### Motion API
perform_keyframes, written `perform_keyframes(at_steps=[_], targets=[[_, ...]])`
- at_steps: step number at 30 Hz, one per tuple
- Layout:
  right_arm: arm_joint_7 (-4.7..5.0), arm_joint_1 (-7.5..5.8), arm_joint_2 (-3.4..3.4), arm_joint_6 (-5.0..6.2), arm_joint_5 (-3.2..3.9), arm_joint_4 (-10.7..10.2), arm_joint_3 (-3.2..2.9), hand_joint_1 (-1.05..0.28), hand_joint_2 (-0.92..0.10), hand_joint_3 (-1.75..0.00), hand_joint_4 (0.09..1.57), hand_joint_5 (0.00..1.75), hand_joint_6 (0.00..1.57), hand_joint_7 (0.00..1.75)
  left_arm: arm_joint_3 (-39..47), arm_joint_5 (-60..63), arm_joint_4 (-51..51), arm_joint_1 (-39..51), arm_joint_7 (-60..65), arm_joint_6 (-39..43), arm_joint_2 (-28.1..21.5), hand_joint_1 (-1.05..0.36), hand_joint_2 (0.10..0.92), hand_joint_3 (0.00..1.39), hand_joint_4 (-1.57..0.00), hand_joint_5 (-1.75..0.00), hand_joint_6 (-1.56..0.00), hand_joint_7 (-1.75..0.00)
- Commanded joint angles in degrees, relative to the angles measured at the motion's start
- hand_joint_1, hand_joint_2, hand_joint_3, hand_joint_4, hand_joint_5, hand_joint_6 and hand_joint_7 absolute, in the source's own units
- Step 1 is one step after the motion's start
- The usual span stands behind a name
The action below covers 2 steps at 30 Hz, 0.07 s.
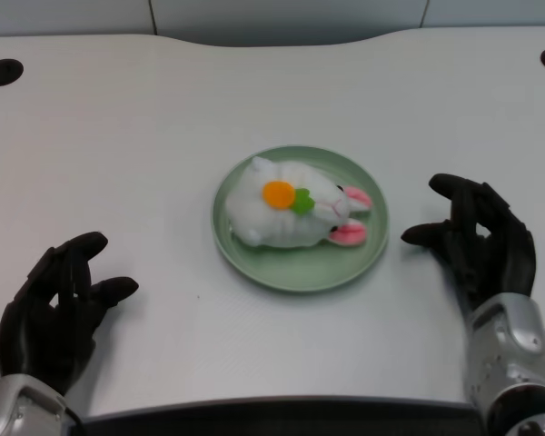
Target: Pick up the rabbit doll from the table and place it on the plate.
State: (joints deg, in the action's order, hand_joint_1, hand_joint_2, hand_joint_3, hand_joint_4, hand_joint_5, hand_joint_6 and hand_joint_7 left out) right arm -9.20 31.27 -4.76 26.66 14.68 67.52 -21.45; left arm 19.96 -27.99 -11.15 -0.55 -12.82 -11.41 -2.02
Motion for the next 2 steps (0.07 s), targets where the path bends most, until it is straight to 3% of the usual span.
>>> perform_keyframes(at_steps=[1, 2], targets=[[1.17, 0.08, 0.55, 0.40, -0.63, 0.91, 0.34, -0.42, -0.92, -0.39, 0.88, 1.23, 0.78, 0.86, -0.09, 0.77, 0.10, -0.10, 0.63, 0.12, -0.70, -0.42, 0.921, 0.61, -0.24, -1.75, -0.40, -1.24], [0.86, 0.15, 0.46, 0.84, -0.64, 1.43, 0.18, -0.42, -0.92, -0.38, 0.88, 1.23, 0.78, 0.86, -0.14, 0.89, 0.22, 0.01, 0.76, 0.12, -0.70, -0.42, 0.921, 0.62, -0.22, -1.75, -0.38, -1.25]])
